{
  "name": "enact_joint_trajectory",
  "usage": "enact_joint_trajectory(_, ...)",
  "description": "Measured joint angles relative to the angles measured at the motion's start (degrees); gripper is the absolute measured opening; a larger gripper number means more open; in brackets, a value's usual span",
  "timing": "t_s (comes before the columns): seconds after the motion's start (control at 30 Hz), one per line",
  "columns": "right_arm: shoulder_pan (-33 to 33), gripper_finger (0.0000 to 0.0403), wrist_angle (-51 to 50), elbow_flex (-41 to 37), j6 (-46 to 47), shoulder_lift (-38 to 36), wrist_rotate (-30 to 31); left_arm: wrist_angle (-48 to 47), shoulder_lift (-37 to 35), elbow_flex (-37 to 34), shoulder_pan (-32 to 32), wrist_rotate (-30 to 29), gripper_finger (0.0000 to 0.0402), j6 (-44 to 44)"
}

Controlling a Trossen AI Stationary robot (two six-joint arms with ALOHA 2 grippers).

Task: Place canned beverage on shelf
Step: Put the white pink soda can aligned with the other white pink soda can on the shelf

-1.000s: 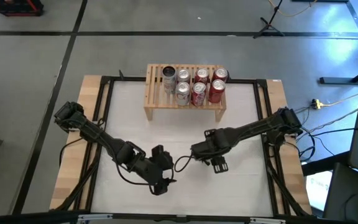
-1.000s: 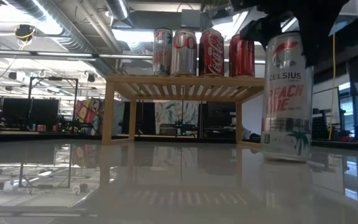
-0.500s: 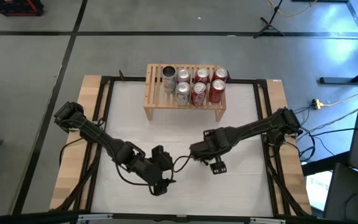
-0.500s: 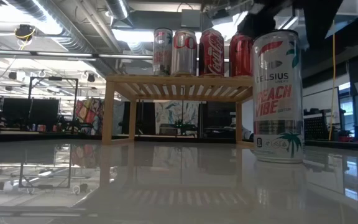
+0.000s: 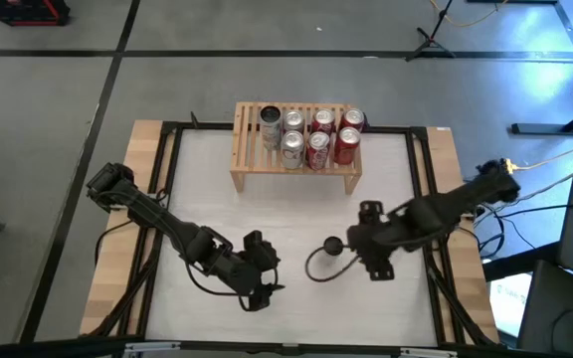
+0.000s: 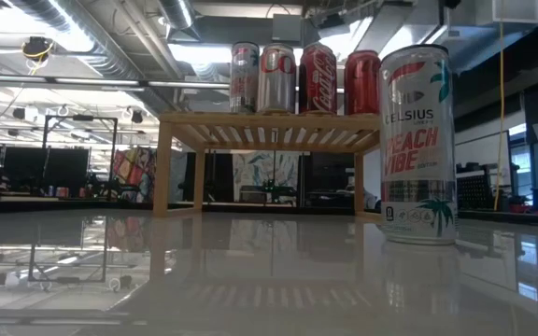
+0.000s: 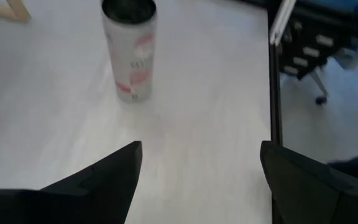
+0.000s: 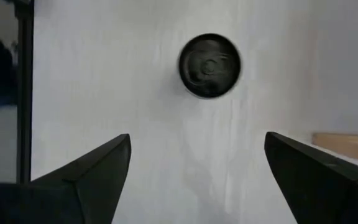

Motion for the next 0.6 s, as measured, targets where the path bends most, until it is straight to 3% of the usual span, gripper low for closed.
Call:
enact_joint_trajectory(0.23,6.4,0.0357,7.0,-11.9,10.5,-10.2,6.3,8.8,2.2,0.0,0.6,-7.2,0.0316,0.9)
enact_joint_trajectory(0.5,14.9,0.0358,12.8,-25.8,20.4,-19.9,8.4,22.2,7.3,0.0,4.2,-8.5,0.0316,-1.8)
enact_joint_trajectory(0.6,17.2,0.0358,13.0,-27.6,21.3,-21.5,9.1,21.6,7.9,2.3,6.7,-7.4,0.0316,-5.9)
